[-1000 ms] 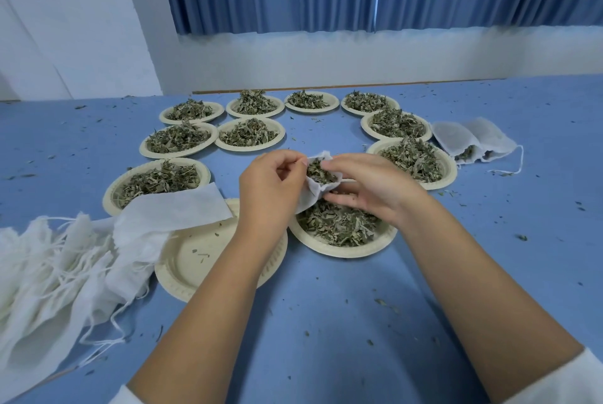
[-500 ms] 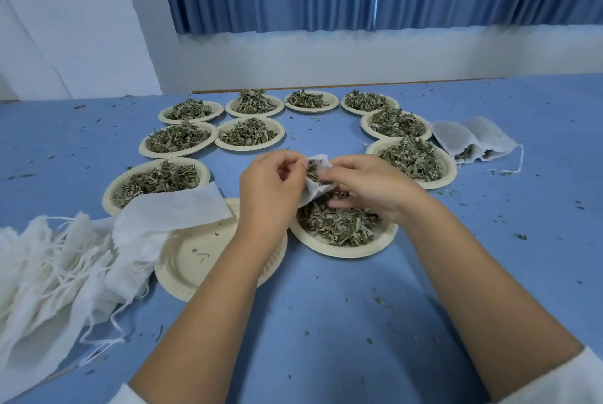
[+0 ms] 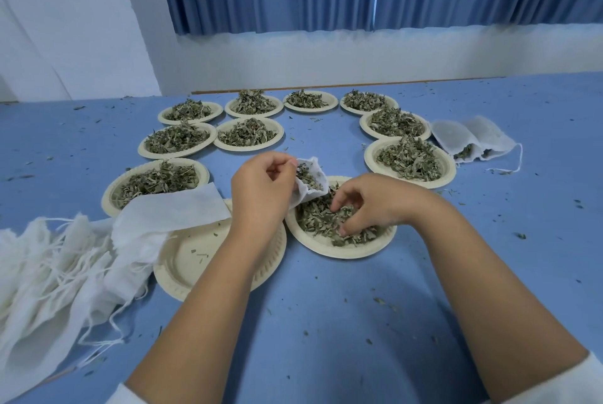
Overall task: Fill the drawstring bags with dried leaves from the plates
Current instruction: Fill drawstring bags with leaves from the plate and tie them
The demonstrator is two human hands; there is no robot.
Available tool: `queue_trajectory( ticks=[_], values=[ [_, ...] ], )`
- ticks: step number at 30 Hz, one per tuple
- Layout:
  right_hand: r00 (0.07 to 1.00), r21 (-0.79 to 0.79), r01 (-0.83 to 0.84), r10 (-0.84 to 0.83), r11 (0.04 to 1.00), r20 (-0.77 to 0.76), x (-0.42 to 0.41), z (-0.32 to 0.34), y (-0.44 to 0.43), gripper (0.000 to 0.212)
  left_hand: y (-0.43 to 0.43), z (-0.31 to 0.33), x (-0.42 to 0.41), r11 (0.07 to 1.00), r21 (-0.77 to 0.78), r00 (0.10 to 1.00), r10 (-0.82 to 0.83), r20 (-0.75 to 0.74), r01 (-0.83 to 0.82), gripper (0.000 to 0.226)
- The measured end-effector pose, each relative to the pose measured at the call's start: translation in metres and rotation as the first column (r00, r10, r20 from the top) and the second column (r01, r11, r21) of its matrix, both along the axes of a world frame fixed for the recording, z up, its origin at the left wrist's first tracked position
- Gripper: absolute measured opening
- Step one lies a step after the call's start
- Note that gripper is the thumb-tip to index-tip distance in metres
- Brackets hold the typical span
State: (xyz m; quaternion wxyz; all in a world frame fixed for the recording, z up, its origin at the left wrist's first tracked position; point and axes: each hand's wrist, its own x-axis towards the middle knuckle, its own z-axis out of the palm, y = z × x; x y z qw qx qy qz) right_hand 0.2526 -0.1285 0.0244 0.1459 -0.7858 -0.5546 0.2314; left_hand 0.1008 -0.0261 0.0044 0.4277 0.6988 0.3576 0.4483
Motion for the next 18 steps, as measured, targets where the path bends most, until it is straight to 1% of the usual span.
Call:
queue_trajectory(
  ticks=[3,8,12,13,16,17,18],
  values=[
    [1.0,0.04,0.023,-0.023,0.999,0.005,0.0003,-0.0056,0.0048,0.023,0.0004,-0.0015,0.001,1.0,-0.016,1.0,-0.013,-0.001,0.013,0.015],
    [1.0,0.081,0.026,-0.026,0.996,0.002,0.0005,-0.011,0.0084,0.018,0.0008,-0.0027,0.0025,0.998,-0.045,0.999,-0.033,0.004,0.034,0.013],
    [1.0,0.133,0.026,-0.025,0.991,-0.008,0.0021,-0.0093,0.0082,0.025,0.0014,-0.0028,0.0021,0.999,-0.049,1.0,-0.021,0.011,0.022,0.016],
    [0.999,0.163,0.047,-0.043,0.986,-0.029,0.0031,-0.0079,0.0074,0.029,0.0016,-0.0027,0.0021,0.998,-0.05,1.0,-0.022,0.015,0.023,0.017],
    [0.982,0.245,0.136,-0.098,0.96,-0.164,0.0071,-0.0042,0.0052,0.036,0.0022,-0.0024,0.0027,0.999,-0.04,1.0,-0.016,0.012,0.017,0.02],
    [0.978,0.248,0.148,-0.104,0.957,-0.182,0.0071,-0.0039,0.0045,0.037,0.0023,-0.0025,0.0028,0.999,-0.038,1.0,-0.016,0.009,0.016,0.02],
    [0.982,0.233,0.142,-0.106,0.962,-0.158,0.0068,-0.0043,0.0044,0.037,0.0025,-0.0026,0.003,0.999,-0.041,1.0,-0.017,0.009,0.018,0.019]
  ],
)
